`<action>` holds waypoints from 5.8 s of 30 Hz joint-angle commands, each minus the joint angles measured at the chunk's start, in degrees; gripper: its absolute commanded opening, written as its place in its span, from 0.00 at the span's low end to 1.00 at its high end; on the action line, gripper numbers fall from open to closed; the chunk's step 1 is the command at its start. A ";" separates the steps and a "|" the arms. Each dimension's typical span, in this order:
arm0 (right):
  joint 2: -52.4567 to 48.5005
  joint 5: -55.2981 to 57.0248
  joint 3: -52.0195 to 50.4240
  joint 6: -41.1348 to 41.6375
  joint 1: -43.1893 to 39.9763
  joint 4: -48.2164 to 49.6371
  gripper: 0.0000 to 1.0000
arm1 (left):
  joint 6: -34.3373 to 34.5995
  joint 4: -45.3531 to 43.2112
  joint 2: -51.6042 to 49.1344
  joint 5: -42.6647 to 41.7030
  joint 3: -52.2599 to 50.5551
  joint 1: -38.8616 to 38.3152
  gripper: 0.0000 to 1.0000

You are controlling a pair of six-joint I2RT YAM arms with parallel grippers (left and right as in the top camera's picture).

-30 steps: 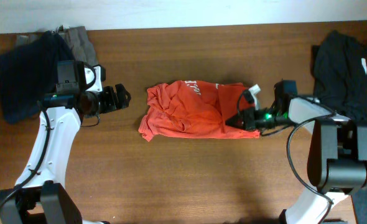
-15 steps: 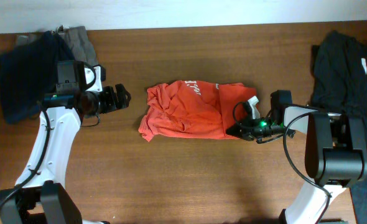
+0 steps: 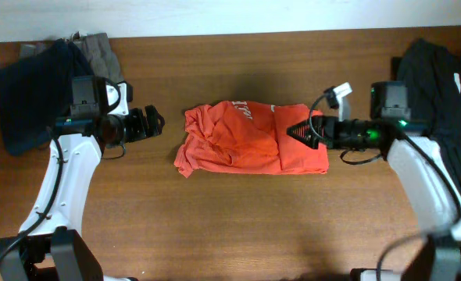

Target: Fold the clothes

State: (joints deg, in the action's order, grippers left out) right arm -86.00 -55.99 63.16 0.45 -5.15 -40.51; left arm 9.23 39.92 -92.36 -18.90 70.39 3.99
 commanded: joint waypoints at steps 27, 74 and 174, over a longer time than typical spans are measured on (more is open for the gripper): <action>7.37 16.41 0.72 2.82 0.26 -12.04 0.99 | -1.62 -7.82 -24.65 -26.82 -0.07 0.24 0.99; 7.37 16.44 0.72 1.70 0.26 -14.40 0.99 | 12.55 -21.05 -28.30 -20.72 -0.04 -12.46 0.26; 2.36 23.69 0.39 0.20 0.26 -16.31 0.99 | 7.02 27.56 -29.90 11.87 42.69 -31.01 0.32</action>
State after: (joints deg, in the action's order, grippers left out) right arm -83.26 -32.77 63.44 1.21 -5.15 -56.69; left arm 16.10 67.64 -121.75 -7.81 112.16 -26.68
